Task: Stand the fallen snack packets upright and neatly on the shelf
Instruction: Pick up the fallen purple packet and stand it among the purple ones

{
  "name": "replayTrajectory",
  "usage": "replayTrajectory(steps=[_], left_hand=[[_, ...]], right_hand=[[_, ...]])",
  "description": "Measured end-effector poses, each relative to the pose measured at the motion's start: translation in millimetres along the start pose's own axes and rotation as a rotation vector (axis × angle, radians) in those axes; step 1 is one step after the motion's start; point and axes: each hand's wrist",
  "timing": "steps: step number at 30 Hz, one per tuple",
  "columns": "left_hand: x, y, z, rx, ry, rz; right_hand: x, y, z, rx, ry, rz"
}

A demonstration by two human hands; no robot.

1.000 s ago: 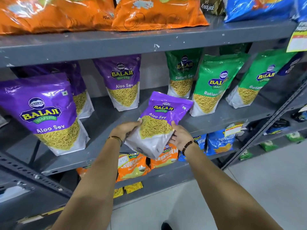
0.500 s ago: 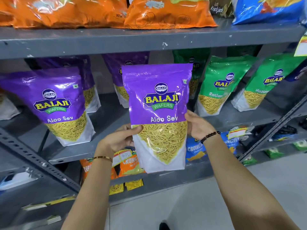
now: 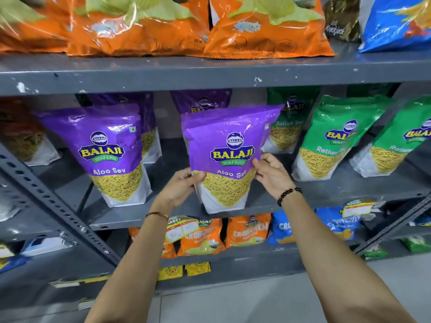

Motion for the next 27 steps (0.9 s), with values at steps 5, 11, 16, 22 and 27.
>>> replayTrajectory(steps=[5, 11, 16, 22, 27], left_hand=[[27, 16, -1, 0.071, -0.058, 0.109], [26, 16, -33, 0.062, -0.029, 0.265], [14, -15, -61, 0.200, 0.097, 0.322], [17, -28, -63, 0.086, 0.143, 0.390], [12, -21, -66, 0.086, 0.205, 0.426]], right_hand=[[32, -10, 17, -0.023, 0.034, 0.049], [49, 9, 37, -0.055, -0.077, 0.073], [36, 19, 75, -0.326, -0.220, 0.033], [32, 9, 95, -0.396, -0.200, 0.060], [29, 6, 92, -0.458, -0.207, 0.080]])
Point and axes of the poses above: each hand's wrist, its own x-axis towards the middle knuckle, its own y-axis out of the back of the hand, z = x × y, and after that the axes turned 14 degrees about x, right-handed
